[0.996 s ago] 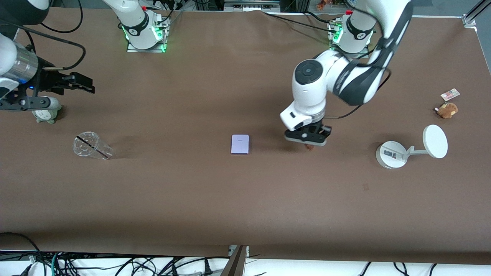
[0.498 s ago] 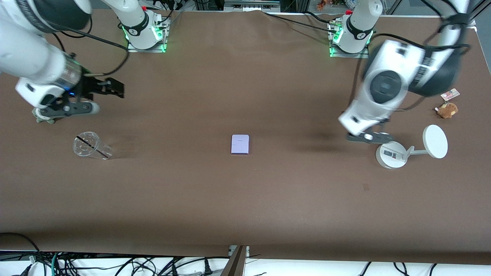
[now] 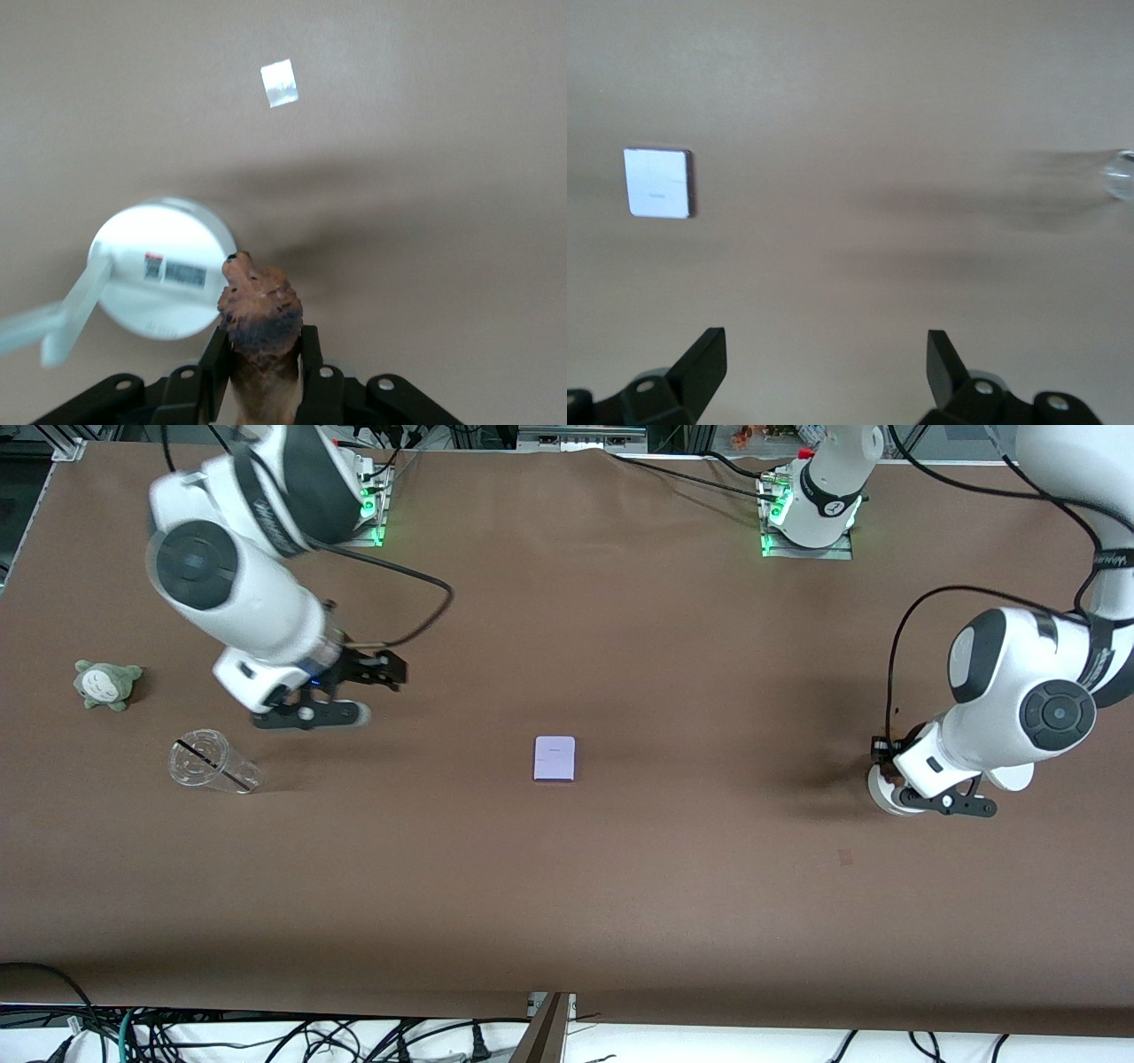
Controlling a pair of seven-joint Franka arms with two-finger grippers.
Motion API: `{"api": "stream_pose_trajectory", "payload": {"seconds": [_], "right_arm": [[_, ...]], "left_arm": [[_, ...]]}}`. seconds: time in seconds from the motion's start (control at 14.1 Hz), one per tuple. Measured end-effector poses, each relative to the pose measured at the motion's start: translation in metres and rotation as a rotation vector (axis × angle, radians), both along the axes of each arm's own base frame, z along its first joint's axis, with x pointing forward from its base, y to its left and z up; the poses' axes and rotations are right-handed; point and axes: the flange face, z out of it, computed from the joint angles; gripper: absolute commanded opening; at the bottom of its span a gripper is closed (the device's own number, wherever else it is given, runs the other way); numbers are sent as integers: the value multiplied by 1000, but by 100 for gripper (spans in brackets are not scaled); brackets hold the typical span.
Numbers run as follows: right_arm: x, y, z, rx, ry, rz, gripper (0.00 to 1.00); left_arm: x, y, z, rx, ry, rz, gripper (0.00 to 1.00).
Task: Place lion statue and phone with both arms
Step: 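Carry the lion toward the lamp while the right gripper reaches the phone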
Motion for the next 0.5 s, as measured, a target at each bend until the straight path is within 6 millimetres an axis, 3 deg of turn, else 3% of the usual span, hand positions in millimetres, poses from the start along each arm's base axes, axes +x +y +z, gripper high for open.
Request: {"api": "stream_pose_trajectory", "payload": {"seconds": [0.36,0.5], "right_arm": [[-1,57,-62,0,-10,-62,100],[-3,81,-91,5,-19,-92,100]], "left_arm": [[-17,-15,-57,-42,-69,-27,6],[-21,-14,-71,-50,-64,-24,8]]}}
